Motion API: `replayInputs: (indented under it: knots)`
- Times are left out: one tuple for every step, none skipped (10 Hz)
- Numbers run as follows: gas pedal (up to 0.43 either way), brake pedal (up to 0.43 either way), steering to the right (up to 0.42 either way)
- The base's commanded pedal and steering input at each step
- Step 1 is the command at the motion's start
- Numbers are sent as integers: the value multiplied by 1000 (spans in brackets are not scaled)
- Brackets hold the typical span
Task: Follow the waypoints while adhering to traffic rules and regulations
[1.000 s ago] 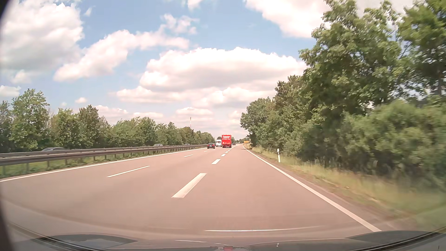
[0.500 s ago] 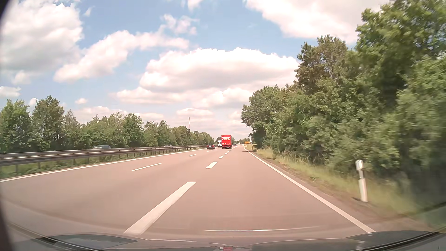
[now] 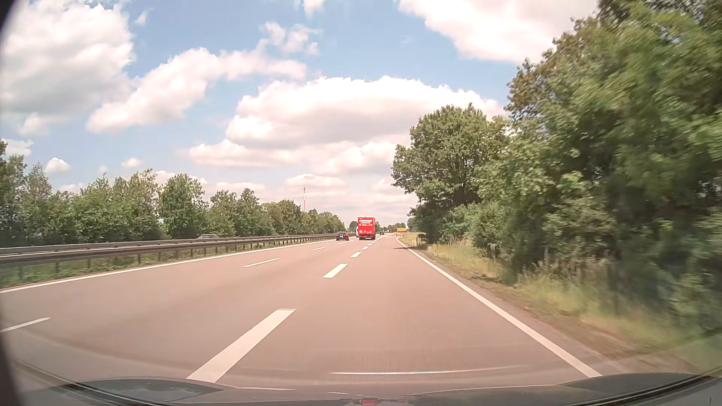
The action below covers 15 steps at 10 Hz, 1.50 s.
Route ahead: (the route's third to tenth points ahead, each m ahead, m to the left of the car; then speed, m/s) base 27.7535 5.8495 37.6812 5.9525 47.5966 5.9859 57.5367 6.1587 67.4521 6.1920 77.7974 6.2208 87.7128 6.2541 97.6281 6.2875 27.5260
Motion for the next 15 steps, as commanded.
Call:
replayInputs:
  knots:
    - [0,250,-1]
    - [0,244,-1]
    - [0,244,-1]
    - [0,250,0]
    - [0,250,1]
    - [0,250,1]
    - [0,250,-1]
    - [0,250,-2]
    - [0,250,-1]
    - [0,250,-1]
    - [0,250,-1]
    - [0,250,-1]
    - [0,250,-1]
    - [0,250,-1]
    - [0,250,1]
